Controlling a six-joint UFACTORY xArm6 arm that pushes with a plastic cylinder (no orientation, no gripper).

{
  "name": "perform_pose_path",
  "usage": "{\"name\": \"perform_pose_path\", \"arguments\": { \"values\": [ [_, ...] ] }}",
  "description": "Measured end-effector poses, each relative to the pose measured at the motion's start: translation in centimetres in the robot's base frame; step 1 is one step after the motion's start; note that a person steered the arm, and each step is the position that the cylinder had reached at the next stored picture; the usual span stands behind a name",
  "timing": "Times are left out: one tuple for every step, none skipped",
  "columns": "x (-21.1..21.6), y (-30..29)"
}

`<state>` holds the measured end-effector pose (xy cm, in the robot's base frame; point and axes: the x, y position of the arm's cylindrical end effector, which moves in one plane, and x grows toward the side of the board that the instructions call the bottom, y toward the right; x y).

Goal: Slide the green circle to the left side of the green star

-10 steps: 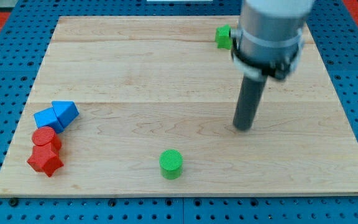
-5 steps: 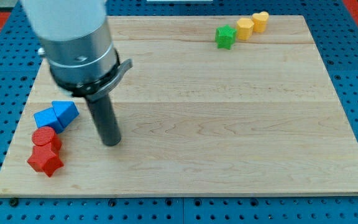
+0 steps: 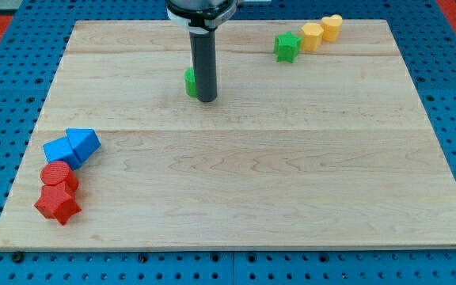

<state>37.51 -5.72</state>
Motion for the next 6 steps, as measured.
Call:
{"name": "perform_pose_path", "arguments": {
  "values": [
    [-0.6,-5.9],
    [-4.3,-0.5],
    [-7.3,8.4],
    [-7.9,6.4],
    [-8.3,0.1],
    [-9.9,3.6]
  ]
}}
